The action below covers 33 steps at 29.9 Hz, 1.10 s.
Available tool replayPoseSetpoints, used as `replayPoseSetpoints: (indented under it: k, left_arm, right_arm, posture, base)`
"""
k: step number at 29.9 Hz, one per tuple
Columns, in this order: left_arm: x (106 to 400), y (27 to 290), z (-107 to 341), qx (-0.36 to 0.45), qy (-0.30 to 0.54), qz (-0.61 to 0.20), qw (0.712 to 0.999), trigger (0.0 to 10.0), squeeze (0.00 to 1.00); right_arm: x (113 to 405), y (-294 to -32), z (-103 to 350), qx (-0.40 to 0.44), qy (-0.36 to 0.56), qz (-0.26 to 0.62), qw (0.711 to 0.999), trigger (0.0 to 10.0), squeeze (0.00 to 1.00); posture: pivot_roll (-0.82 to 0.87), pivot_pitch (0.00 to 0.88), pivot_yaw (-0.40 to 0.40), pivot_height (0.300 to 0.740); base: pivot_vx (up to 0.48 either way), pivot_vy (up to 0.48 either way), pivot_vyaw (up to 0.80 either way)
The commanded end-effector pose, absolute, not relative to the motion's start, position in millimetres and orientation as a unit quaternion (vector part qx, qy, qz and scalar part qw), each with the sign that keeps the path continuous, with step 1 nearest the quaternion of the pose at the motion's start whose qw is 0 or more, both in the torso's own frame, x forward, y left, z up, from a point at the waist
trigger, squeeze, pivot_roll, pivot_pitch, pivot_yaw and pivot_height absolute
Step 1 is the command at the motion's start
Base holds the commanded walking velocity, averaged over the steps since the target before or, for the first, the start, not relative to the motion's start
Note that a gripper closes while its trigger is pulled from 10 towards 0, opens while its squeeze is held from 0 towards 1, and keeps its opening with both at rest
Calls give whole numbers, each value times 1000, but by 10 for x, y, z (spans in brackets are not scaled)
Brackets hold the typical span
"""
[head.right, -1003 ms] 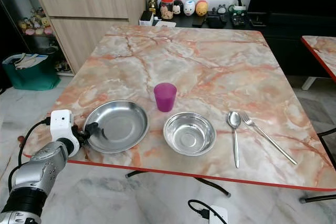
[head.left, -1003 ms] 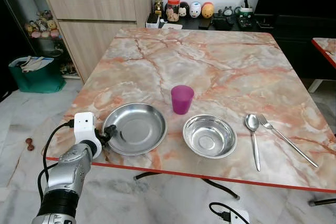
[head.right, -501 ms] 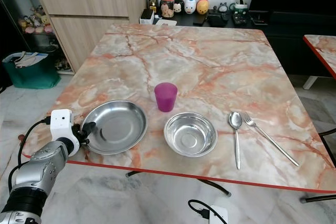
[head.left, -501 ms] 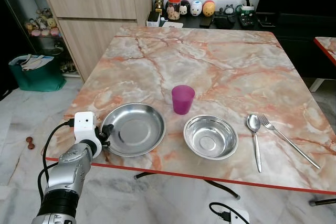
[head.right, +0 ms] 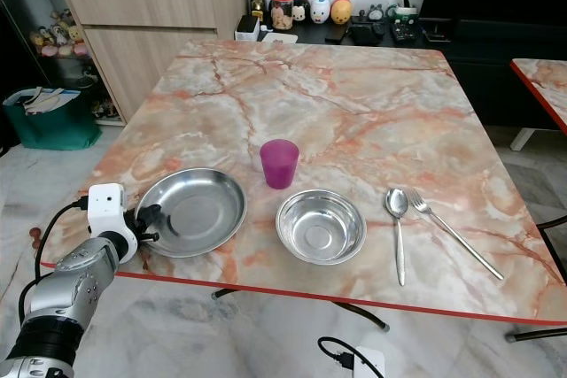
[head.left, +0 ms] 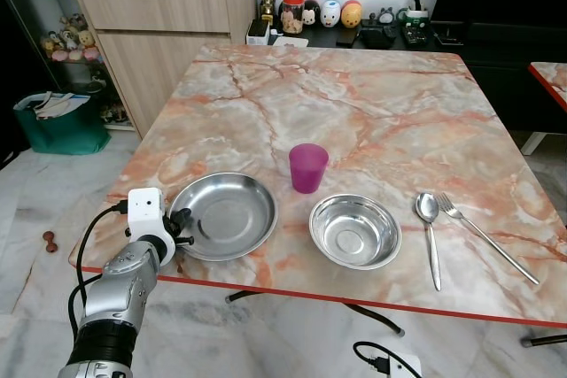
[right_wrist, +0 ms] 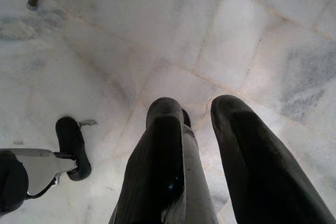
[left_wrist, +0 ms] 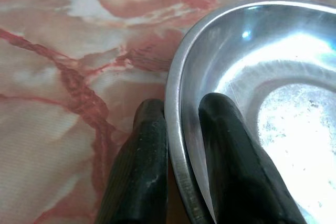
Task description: Setting the table
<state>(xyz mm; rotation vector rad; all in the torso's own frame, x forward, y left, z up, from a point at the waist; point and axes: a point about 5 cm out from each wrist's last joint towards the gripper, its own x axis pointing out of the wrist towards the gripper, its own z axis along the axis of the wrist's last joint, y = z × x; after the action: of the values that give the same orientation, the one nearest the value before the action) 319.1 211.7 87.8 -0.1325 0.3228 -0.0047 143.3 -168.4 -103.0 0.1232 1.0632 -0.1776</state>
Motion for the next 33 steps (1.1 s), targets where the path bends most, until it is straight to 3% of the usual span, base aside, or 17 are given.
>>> replayPoseSetpoints:
  k: [1, 10, 14, 15, 16, 33]
  left_arm:
    - [3155, 2125, 839, -73, 166, 2, 983, 0, 0]
    - [3121, 2128, 871, -105, 143, 17, 984, 0, 0]
    - [3079, 2152, 924, -156, 107, 31, 981, 0, 0]
    - [3069, 2157, 953, -168, 92, 35, 981, 1804, 0]
    - [3046, 2163, 1004, -193, 66, 38, 978, 10000, 0]
    - [2974, 2166, 1211, -324, -43, 86, 941, 10000, 0]
  right_arm:
    - [1431, -1698, -1030, 53, 506, -85, 857, 10000, 0]
    - [1426, -1707, -1031, 51, 506, -85, 857, 10000, 0]
    - [1422, -1712, -1032, 50, 507, -84, 857, 10000, 0]
    - [1421, -1713, -1032, 50, 507, -84, 856, 10000, 0]
    - [1419, -1714, -1033, 49, 507, -84, 856, 10000, 0]
    - [1402, -1736, -1037, 39, 510, -78, 856, 10000, 0]
  posture:
    - [53, 0, -17, 740]
    - [54, 0, -21, 740]
    - [54, 0, -23, 740]
    - [54, 0, -23, 740]
    - [54, 0, -25, 740]
    - [59, 0, -42, 740]
  base:
    - [0, 0, 0]
    - [0, 0, 0]
    - [0, 0, 0]
    - [0, 0, 0]
    - [0, 0, 0]
    - [0, 0, 0]
